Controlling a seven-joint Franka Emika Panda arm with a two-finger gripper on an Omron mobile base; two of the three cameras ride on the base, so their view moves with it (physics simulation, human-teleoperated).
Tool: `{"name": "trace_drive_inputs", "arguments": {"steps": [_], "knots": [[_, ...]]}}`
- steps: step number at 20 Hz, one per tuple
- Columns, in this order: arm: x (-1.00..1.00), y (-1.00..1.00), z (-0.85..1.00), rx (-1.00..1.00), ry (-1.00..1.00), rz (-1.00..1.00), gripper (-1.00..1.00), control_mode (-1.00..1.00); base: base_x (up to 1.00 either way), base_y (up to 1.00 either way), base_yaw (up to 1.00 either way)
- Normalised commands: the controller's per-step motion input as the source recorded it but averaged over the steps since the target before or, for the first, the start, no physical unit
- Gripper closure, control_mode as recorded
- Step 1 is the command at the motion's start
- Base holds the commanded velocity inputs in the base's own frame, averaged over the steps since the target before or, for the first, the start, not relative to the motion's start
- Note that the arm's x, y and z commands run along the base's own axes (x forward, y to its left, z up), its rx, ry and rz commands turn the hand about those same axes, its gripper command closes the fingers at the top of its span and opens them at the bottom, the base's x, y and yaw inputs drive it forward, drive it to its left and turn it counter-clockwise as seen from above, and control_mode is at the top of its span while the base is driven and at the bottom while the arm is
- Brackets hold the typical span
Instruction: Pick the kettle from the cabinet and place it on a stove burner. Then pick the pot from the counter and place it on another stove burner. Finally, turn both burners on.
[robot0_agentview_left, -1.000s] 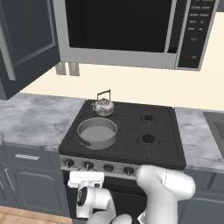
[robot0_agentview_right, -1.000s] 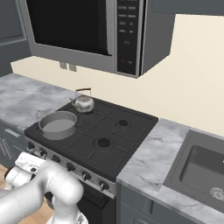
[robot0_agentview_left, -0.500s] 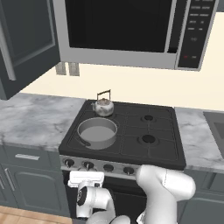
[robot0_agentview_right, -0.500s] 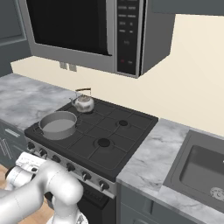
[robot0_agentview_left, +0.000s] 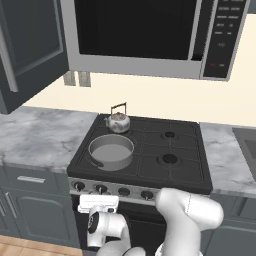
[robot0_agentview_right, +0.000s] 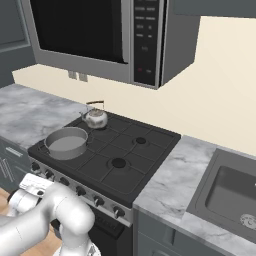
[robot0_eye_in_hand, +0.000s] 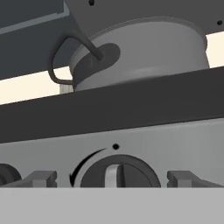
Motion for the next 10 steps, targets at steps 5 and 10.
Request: {"name": "trace_drive_inputs", "arguments": {"steps": [5,10], "knots": [[0.04,0.00,-0.13,0.00,0.00,0.00,-1.00,-1.00,0.00,0.00,0.00],[0.03,0.00,-0.14,0.00,0.00,0.00,1.00,-1.00,0.00,0.00,0.00]]}}
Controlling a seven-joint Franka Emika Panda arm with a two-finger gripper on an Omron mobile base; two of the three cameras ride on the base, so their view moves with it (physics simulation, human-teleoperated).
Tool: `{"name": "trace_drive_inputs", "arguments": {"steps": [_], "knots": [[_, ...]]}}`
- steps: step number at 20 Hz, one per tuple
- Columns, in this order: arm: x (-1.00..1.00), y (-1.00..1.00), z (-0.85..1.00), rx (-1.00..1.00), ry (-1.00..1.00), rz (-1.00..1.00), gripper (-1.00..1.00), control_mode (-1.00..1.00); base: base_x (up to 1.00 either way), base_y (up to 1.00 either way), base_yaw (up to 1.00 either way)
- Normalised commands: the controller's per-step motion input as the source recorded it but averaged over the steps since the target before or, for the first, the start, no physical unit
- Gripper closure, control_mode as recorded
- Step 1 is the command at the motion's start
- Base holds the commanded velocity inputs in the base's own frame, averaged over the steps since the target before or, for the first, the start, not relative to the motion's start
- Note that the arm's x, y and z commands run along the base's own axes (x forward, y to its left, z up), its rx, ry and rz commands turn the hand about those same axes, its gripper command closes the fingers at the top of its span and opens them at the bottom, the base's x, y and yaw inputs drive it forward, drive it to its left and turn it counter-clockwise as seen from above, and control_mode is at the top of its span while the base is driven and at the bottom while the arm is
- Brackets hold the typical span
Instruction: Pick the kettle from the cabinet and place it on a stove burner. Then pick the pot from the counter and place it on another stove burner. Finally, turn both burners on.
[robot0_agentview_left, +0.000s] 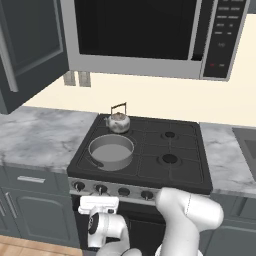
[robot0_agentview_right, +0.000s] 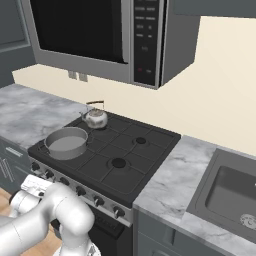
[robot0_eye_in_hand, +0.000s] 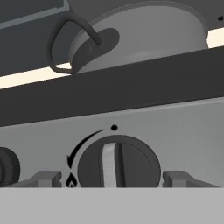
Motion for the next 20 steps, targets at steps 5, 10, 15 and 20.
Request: {"name": "trace_drive_inputs", "arguments": {"steps": [5,10,15,20], "knots": [[0.02,0.00,-0.01,0.00,0.00,0.00,1.00,-1.00,0.00,0.00,0.00],[0.00,0.00,0.01,0.00,-0.02,0.00,1.00,-1.00,0.00,0.00,0.00],[0.00,0.02,0.19,-0.01,-0.01,0.00,1.00,-1.00,0.00,0.00,0.00],[-0.01,0.01,0.19,-0.13,0.00,0.00,1.00,-1.00,0.00,0.00,0.00]]}}
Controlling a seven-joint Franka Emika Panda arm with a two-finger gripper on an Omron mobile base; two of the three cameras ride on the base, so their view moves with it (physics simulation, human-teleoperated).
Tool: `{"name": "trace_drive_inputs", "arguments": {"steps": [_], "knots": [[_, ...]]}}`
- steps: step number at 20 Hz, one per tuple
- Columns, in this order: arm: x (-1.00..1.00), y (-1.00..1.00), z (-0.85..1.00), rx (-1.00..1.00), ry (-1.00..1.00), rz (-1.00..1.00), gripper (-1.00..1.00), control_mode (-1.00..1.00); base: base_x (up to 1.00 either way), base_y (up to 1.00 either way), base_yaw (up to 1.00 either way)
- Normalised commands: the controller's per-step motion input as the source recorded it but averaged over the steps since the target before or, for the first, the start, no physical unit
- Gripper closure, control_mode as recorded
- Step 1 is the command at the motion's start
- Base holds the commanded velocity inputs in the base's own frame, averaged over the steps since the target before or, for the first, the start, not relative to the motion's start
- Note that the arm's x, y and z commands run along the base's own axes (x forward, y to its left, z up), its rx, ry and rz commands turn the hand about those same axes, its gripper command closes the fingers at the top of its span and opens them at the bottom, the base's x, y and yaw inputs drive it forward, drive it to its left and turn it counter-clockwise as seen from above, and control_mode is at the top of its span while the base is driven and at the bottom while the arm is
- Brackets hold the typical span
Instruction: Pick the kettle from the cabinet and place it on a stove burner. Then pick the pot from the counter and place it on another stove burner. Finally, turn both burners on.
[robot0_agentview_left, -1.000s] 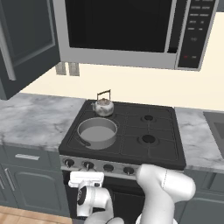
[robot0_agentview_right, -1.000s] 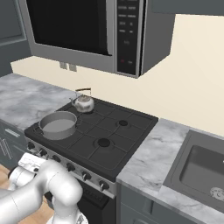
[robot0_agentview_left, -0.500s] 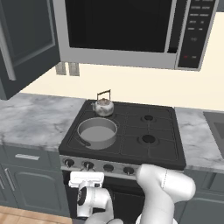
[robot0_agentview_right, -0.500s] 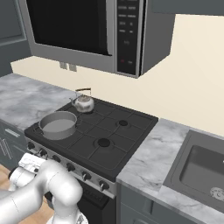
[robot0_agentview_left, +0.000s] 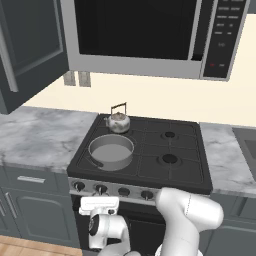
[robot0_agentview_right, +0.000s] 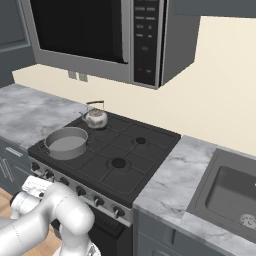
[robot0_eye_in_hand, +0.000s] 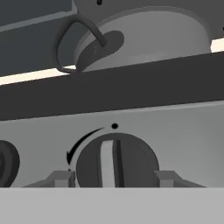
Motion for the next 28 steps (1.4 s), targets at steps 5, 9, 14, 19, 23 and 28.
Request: {"name": "trace_drive_inputs", "arguments": {"steps": [5,9,14,19,23,28], "knots": [[-0.05,0.00,0.17,-0.14,0.00,0.00,1.00,-1.00,0.00,0.00,0.00],[-0.07,0.00,0.14,-0.15,0.01,0.00,1.00,-1.00,0.00,0.00,0.00],[-0.10,0.00,0.11,-0.14,0.02,-0.01,1.00,-1.00,0.00,0.00,0.00],[-0.12,0.00,0.07,-0.13,0.01,-0.02,1.00,-1.00,0.00,0.00,0.00],[-0.13,0.00,0.01,-0.12,0.01,-0.03,1.00,-1.00,0.00,0.00,0.00],[-0.09,0.00,0.00,-0.11,0.00,-0.03,1.00,-1.00,0.00,0.00,0.00]]}}
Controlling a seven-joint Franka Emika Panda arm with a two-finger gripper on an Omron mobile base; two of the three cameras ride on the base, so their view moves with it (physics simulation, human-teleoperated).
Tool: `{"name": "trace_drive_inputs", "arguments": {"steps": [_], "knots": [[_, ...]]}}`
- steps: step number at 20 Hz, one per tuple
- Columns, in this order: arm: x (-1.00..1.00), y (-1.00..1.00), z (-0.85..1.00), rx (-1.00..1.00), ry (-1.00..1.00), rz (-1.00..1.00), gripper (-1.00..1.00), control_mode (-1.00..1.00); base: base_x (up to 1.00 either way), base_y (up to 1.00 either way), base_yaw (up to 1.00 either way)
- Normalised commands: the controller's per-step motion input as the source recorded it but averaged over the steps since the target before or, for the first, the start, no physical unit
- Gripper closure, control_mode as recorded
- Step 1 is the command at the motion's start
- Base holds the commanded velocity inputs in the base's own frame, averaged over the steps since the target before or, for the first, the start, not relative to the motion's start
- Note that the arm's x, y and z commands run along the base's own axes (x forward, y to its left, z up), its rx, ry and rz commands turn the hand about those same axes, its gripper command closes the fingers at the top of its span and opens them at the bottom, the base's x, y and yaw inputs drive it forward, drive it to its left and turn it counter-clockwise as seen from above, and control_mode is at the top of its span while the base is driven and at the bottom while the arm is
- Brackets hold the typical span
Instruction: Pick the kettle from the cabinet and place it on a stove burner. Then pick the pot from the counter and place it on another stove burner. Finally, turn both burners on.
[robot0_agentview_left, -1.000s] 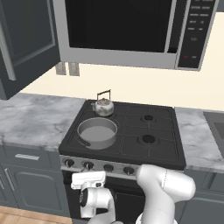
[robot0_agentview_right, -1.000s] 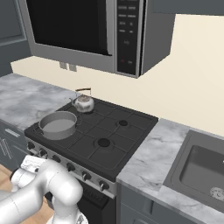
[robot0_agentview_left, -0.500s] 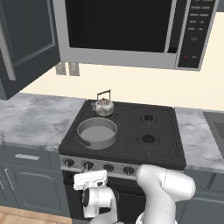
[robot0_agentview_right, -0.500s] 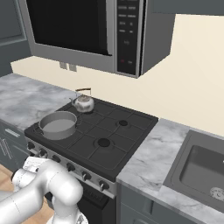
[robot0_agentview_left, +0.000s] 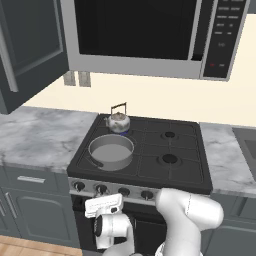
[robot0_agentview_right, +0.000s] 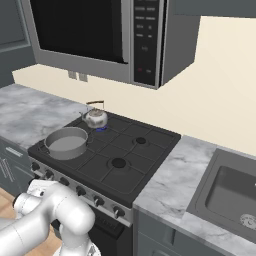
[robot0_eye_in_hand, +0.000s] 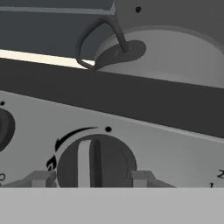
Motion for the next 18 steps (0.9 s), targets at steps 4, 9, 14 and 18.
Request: {"name": "trace_drive_inputs", "arguments": {"steps": [4,9,14,18], "knots": [[-0.11,0.00,0.00,-0.11,0.00,-0.04,1.00,-1.00,0.00,0.00,0.00],[-0.10,0.00,0.00,-0.10,0.00,-0.04,1.00,-1.00,0.00,0.00,0.00],[-0.07,0.00,0.00,-0.10,0.00,-0.03,1.00,-1.00,0.00,0.00,0.00],[-0.05,0.01,0.00,-0.11,0.00,-0.03,-1.00,-1.00,0.00,0.00,0.00]]}}
